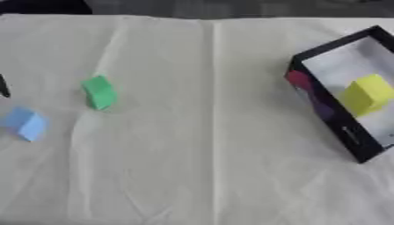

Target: Pick up the objects with one hand, pass them to the other hand, and then place them into the box on the other side of the table.

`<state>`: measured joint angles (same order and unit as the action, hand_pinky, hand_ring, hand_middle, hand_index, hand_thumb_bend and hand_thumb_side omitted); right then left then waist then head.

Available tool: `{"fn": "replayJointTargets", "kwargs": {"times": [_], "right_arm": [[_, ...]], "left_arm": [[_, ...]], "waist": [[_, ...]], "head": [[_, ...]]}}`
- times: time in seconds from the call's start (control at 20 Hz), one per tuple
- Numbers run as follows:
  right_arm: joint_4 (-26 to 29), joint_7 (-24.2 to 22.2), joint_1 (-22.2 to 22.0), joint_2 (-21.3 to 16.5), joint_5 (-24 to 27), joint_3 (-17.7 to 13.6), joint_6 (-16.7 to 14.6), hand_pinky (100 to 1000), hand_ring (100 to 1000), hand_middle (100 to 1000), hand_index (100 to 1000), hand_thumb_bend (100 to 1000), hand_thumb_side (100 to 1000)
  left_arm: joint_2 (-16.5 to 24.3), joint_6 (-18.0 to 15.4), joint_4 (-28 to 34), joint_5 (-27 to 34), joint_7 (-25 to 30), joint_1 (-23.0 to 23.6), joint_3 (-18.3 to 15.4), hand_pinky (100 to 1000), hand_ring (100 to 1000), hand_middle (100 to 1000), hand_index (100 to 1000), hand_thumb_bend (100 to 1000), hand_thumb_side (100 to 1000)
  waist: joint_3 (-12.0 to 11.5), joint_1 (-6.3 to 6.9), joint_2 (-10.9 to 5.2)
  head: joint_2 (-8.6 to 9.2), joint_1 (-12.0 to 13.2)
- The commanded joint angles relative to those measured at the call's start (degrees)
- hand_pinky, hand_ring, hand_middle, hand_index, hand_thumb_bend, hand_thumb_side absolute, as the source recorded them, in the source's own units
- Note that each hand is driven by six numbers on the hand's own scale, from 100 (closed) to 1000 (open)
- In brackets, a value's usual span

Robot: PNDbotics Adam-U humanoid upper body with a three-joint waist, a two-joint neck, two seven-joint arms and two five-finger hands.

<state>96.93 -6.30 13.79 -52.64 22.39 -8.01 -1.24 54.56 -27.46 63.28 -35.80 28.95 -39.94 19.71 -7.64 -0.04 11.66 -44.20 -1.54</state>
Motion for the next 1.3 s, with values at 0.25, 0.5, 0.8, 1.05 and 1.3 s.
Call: {"fn": "replayJointTargets", "kwargs": {"times": [0.25, 0.5, 0.8, 1.05, 1.3], "right_arm": [[-0.11, 0.47, -0.58, -1.01, -0.53, -1.28, -0.22, 979, 814, 869, 992, 100, 418], [-0.5, 0.27, -0.6, -0.73, -0.91, -1.19, -0.1, 975, 813, 868, 991, 100, 427], [-0.9, -0.06, -0.56, -0.35, -1.51, -1.1, -0.11, 971, 812, 867, 990, 100, 437], [-1.11, -0.16, -0.63, -0.16, -1.72, -1.19, -0.19, 970, 812, 868, 991, 100, 441], [-1.25, -0.09, -0.77, -0.1, -1.81, -1.33, -0.28, 969, 811, 867, 991, 100, 443]], "left_arm": [[-0.25, -3.04, -2.79, -2.58, -0.87, -2.02, 0.09, 936, 858, 738, 752, 760, 100], [-1.01, -4.07, -3.33, -2.13, -1.26, -2.44, 0.24, 931, 852, 729, 742, 742, 100], [-2.83, -4.46, -4.73, -2.42, -1.86, -3.24, 0.77, 923, 847, 718, 729, 722, 100], [-4.07, -4.9, -6.57, -3.18, -1.0, -3.67, 0.95, 909, 838, 697, 719, 707, 100], [-4.56, -4.97, -7.69, -3.33, -0.47, -3.79, 0.78, 896, 816, 642, 666, 659, 100]], "waist": [[0.09, -0.87, -0.5], [0.17, -0.84, -0.53], [0.38, -0.87, -0.32], [0.43, -0.92, -0.23], [0.47, -0.98, -0.2]], "head": [[0.68, 2.66], [0.71, 2.38], [0.89, 2.77], [0.92, 3.05], [0.92, 3.21]]}}
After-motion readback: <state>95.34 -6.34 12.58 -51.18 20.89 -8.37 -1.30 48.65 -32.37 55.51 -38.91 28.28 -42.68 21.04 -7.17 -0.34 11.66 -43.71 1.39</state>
